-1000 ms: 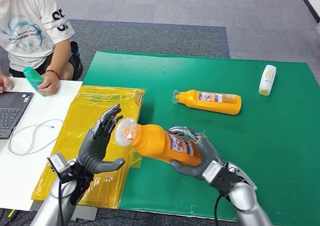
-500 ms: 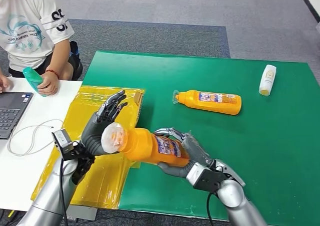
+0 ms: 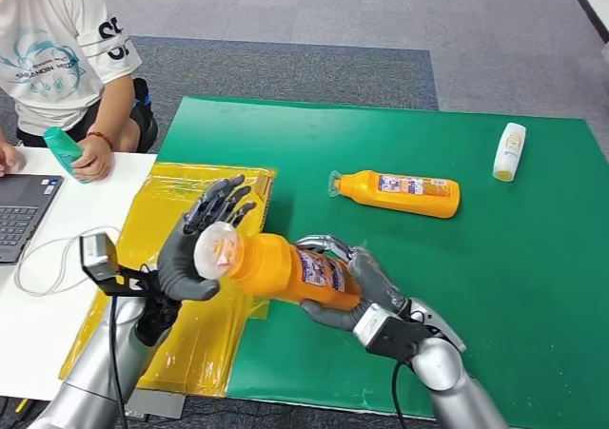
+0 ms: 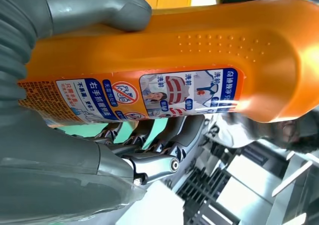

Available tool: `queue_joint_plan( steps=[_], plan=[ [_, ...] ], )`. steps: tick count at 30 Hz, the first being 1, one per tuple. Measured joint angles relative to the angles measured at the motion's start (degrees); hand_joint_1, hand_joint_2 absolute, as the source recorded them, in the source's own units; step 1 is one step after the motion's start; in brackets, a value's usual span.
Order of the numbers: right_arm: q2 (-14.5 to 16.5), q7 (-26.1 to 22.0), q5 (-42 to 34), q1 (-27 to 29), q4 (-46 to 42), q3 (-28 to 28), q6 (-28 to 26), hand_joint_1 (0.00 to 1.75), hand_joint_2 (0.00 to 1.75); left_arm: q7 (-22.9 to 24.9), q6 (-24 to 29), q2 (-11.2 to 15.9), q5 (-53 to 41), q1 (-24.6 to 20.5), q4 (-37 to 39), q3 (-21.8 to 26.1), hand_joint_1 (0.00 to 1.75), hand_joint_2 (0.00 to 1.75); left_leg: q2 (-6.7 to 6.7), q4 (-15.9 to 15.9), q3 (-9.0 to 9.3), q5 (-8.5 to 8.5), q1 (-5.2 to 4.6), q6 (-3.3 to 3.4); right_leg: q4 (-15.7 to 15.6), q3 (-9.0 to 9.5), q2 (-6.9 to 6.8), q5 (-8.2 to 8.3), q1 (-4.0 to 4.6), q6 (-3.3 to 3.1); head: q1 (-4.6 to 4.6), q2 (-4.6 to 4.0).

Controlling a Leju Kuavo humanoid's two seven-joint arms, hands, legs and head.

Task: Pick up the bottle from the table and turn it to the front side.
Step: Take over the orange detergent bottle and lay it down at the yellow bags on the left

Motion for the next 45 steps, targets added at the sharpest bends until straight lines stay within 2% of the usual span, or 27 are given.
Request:
queue_joint_plan(
  steps=[2,4,12,19,25,29,45],
  plan=[
    [0.40,0.14,0.72,-0.39,0.21,-0.17,-0.64,1.75,1.75,2.20,-6.14,-0.09,6.32,-0.03,0.25,-0.57,0.00,1.75,0.00,0.00,0.00,0.00,0.00,0.00,0.00,0.00,0.00,0.00,0.00,0.00,-0.01,0.01],
    [0.75,0.17,1.17,-0.87,0.58,-0.25,-1.10,1.75,1.75,4.05,-8.80,-0.04,9.13,-0.08,0.58,-1.32,0.00,1.75,0.00,0.00,0.00,0.00,0.00,0.00,0.00,0.00,0.00,0.00,0.00,0.00,0.00,0.01],
    [1.49,0.00,1.93,-1.49,2.45,-0.17,-1.36,1.75,1.75,5.04,-11.59,1.12,10.30,-1.28,3.49,-4.03,0.00,1.75,0.00,0.00,0.00,0.00,0.00,0.00,0.01,0.01,0.00,0.00,0.00,0.00,0.00,0.01],
    [1.69,-0.02,3.31,-1.48,2.90,0.05,-2.28,1.75,1.75,5.15,-10.14,1.69,9.93,-2.18,5.87,-5.54,0.00,1.75,0.00,0.00,0.00,0.00,0.00,0.00,0.01,0.01,0.00,0.00,0.00,0.00,0.00,0.01],
    [2.06,0.35,7.28,-1.14,2.21,0.30,-5.41,1.75,1.75,6.83,-2.46,2.21,5.23,-2.35,7.27,-6.20,0.00,1.75,0.01,0.00,0.00,0.00,0.00,0.00,0.01,-0.02,0.00,0.00,0.00,0.00,0.00,0.00],
    [2.13,0.83,8.66,-0.70,1.47,0.88,-6.21,1.75,1.75,6.91,0.20,2.42,3.50,-2.78,8.33,-6.68,0.00,1.75,0.01,0.00,0.00,0.00,0.00,-0.01,0.01,-0.02,0.00,0.00,0.00,-0.01,0.00,0.00],
    [2.14,1.09,8.99,-0.19,1.42,2.58,-6.47,1.75,1.75,5.96,1.85,2.50,2.41,-3.56,9.27,-7.54,0.00,1.75,0.01,0.00,0.00,0.00,0.00,0.00,0.01,-0.02,0.00,0.00,0.00,-0.01,-0.01,0.00]
  ],
)
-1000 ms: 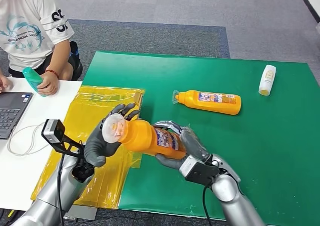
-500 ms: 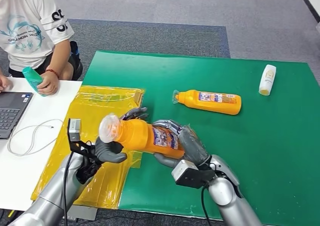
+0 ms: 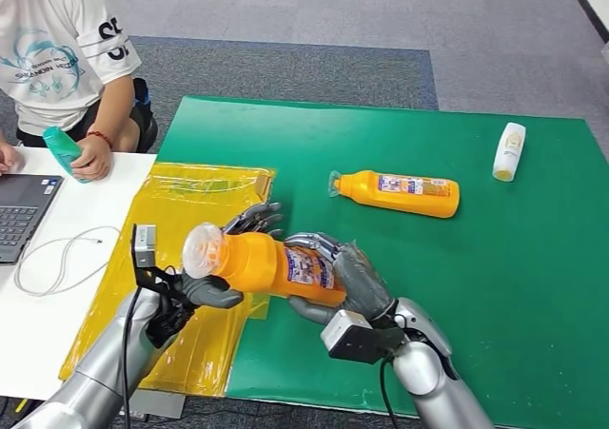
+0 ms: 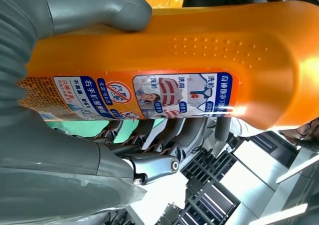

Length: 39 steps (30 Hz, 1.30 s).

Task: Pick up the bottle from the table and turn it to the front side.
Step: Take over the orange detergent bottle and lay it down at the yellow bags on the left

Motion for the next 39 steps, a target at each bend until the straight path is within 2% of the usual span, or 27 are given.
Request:
queue_joint_plan(
  steps=[10,15,25,29,39],
  plan=[
    [0.40,0.31,0.12,-0.64,1.01,0.72,0.02,1.75,1.75,0.19,-0.18,-0.41,-0.36,-1.00,0.00,-1.74,0.00,1.75,0.00,0.00,0.00,0.00,0.00,0.00,0.00,0.00,0.00,0.00,0.00,0.00,0.00,-0.01],
    [0.81,0.94,0.36,-1.76,2.94,1.64,0.07,1.75,1.75,0.33,-0.04,-0.75,-0.31,-2.32,0.29,-4.19,0.00,1.75,0.00,0.00,0.00,0.00,0.00,0.00,0.00,0.00,0.00,0.00,0.00,0.00,0.01,0.00],
    [0.97,1.38,0.37,-2.64,4.81,1.87,0.22,1.75,1.75,0.14,0.41,-0.74,-0.10,-2.84,1.57,-4.92,0.03,1.75,0.00,0.00,0.00,0.00,0.00,0.00,0.00,0.00,0.00,0.00,0.00,0.00,0.00,0.00],
    [1.01,1.89,0.04,-2.74,5.17,1.92,0.46,1.75,1.75,-0.15,0.53,-0.72,-0.02,-2.83,1.91,-4.93,1.75,1.75,0.00,0.00,0.00,0.00,0.00,0.00,0.00,0.00,0.00,0.00,0.00,0.00,0.00,-0.01],
    [1.27,2.37,-1.13,-2.69,5.77,1.87,0.86,1.75,1.75,-2.29,2.48,-0.78,-1.85,-1.92,1.64,-4.74,1.75,1.75,0.00,0.00,0.00,0.00,0.00,0.00,0.00,0.00,0.00,0.00,0.00,0.00,0.01,-0.01]
  ],
)
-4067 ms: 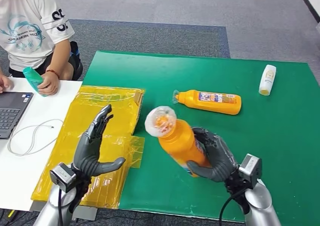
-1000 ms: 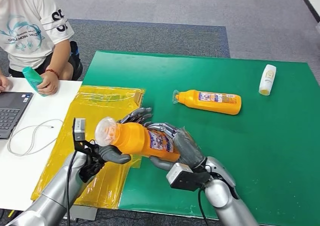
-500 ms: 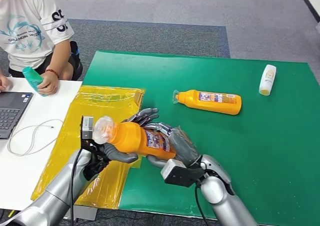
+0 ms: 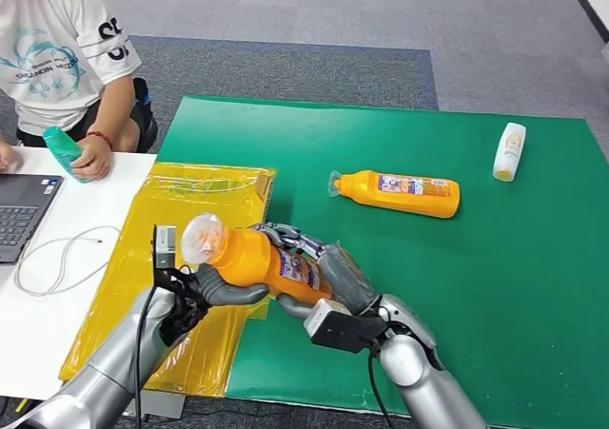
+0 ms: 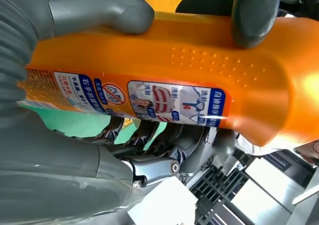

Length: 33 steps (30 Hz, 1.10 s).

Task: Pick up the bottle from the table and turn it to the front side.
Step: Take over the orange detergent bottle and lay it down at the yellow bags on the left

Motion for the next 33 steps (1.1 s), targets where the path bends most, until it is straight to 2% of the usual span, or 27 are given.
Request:
queue_joint_plan(
  steps=[4,5,6,8,9,10,25,33],
  plan=[
    [0.01,0.09,-0.33,0.26,0.00,0.07,0.29,1.75,1.75,-0.85,0.64,-0.09,-1.05,1.10,-0.85,0.53,1.75,1.75,0.00,0.00,0.00,0.00,0.00,0.00,0.00,-0.01,0.00,0.00,0.00,0.00,0.00,0.00],
    [0.01,0.10,-0.42,0.30,0.00,0.09,0.35,1.63,1.75,-1.01,0.72,-0.14,-1.26,1.40,-1.11,0.70,1.75,1.75,0.00,0.00,0.00,0.00,0.00,0.00,0.00,-0.01,0.00,0.00,0.00,0.00,0.00,0.01],
    [0.01,0.10,-0.50,0.33,0.00,0.11,0.38,1.27,1.75,-1.18,0.80,-0.19,-1.45,1.70,-1.39,0.86,1.75,1.75,0.00,0.00,0.00,0.00,0.00,0.00,0.00,-0.01,0.00,0.00,0.00,0.00,0.00,0.01],
    [0.01,0.14,-0.68,0.41,0.00,0.14,0.49,0.39,1.75,-1.60,0.97,-0.29,-1.91,2.28,-2.00,1.19,1.75,1.75,0.00,0.00,0.00,0.00,0.00,0.00,0.00,-0.01,0.00,0.00,0.00,0.00,-0.01,0.01],
    [0.01,0.17,-0.78,0.48,0.00,0.14,0.59,0.07,1.75,-1.76,1.04,-0.33,-2.20,2.53,-2.32,1.36,1.75,1.75,0.00,0.00,0.00,0.00,0.00,0.00,0.00,-0.01,0.00,0.00,0.00,0.00,-0.01,0.00],
    [0.01,0.22,-0.88,0.55,0.00,0.14,0.71,0.00,1.75,-1.89,1.11,-0.36,-2.52,2.76,-2.61,1.53,1.75,1.75,0.00,0.00,0.00,0.00,0.00,0.00,0.00,-0.01,0.00,0.00,0.00,0.00,-0.01,0.00],
    [0.01,0.73,-3.51,0.97,0.00,-0.90,2.29,0.00,1.75,-3.83,2.67,-0.68,-7.59,5.07,-5.72,2.84,1.75,1.75,0.00,0.00,0.00,0.00,0.00,0.00,0.00,-0.01,0.00,0.00,0.00,0.00,0.01,0.00],
    [0.00,0.87,-6.01,1.31,0.17,-5.30,1.93,0.00,1.75,-4.56,11.35,-0.34,-16.64,6.49,-9.01,2.47,1.75,1.75,0.00,0.00,0.00,0.00,0.00,0.00,-0.01,-0.01,0.00,0.00,0.00,0.00,0.00,0.01]
  ],
)
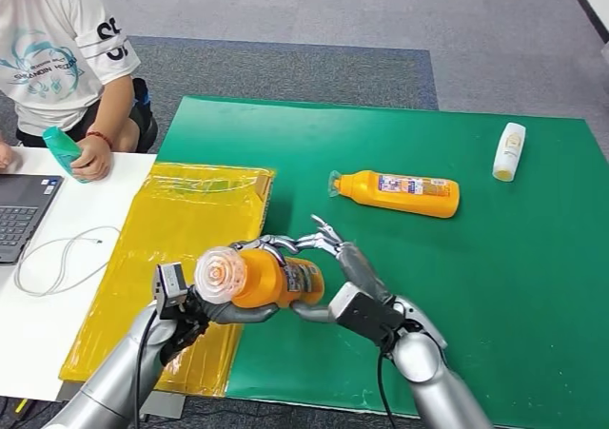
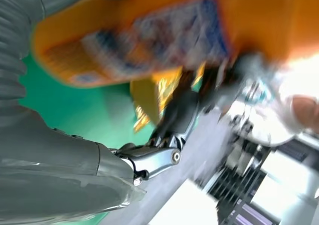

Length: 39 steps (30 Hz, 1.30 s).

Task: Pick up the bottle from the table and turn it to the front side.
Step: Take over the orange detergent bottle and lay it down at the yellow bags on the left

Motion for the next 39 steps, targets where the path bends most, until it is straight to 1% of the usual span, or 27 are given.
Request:
queue_joint_plan(
  steps=[4,10,18,23,26,33,36,39],
  plan=[
    [-0.02,0.03,-1.17,0.23,-0.31,-4.35,-0.27,0.00,1.75,-0.13,2.41,0.49,-3.06,1.40,-3.20,-0.40,1.75,1.75,0.00,0.00,0.00,0.00,0.00,0.00,0.00,-0.01,0.00,0.00,0.00,0.00,-0.01,0.00],
    [0.01,0.06,-1.50,0.92,-1.05,-9.33,-0.02,0.00,1.75,-0.01,3.98,0.82,-4.59,2.24,-6.48,-1.60,1.75,1.75,0.00,0.00,-0.01,-0.01,0.00,0.00,-0.01,-0.01,0.00,0.00,-0.01,0.00,0.00,-0.01],
    [0.01,0.07,-1.27,1.16,-1.45,-12.29,0.23,0.00,1.75,0.04,4.63,1.08,-5.07,2.30,-7.54,-2.30,1.75,1.75,0.00,0.00,0.00,0.00,0.00,0.00,-0.01,-0.01,0.01,0.00,0.00,0.00,-0.01,0.00],
    [0.01,-0.02,-1.58,1.18,-1.70,-14.25,0.31,0.00,1.75,1.01,5.91,1.37,-6.55,2.30,-7.86,-2.78,1.75,1.75,0.00,0.00,-0.01,0.00,0.00,0.00,-0.01,-0.01,0.00,0.00,-0.01,0.00,0.01,-0.01],
    [0.01,-0.92,-4.33,1.17,-1.75,-15.58,1.81,0.00,1.75,2.07,7.04,1.63,-8.08,2.25,-7.91,-3.05,1.75,1.75,0.00,0.00,-0.01,0.00,0.00,0.00,-0.01,-0.01,0.00,0.00,-0.01,0.00,0.00,0.00],
    [0.01,-4.00,-15.91,1.15,-3.27,-20.93,6.66,0.00,1.75,3.62,8.63,3.26,-10.35,1.51,-7.87,-4.62,1.75,1.75,0.00,0.00,-0.01,-0.01,0.00,0.00,-0.01,-0.01,0.00,0.00,-0.01,0.00,0.00,0.01],
    [0.01,-4.21,-18.29,1.18,-4.53,-23.39,8.03,0.00,1.75,4.00,8.92,3.97,-10.63,1.26,-7.76,-5.44,1.75,1.75,0.00,0.00,-0.01,-0.01,0.00,0.00,-0.01,-0.01,0.00,0.00,-0.01,0.00,0.01,0.00],
    [0.01,-4.21,-18.94,1.22,-5.37,-25.08,8.98,0.00,1.75,4.09,9.09,4.51,-10.72,1.04,-7.51,-6.20,1.75,1.75,0.00,0.00,-0.01,-0.01,0.00,0.00,-0.01,-0.01,0.00,0.00,-0.01,0.00,0.01,0.00]
  ],
)
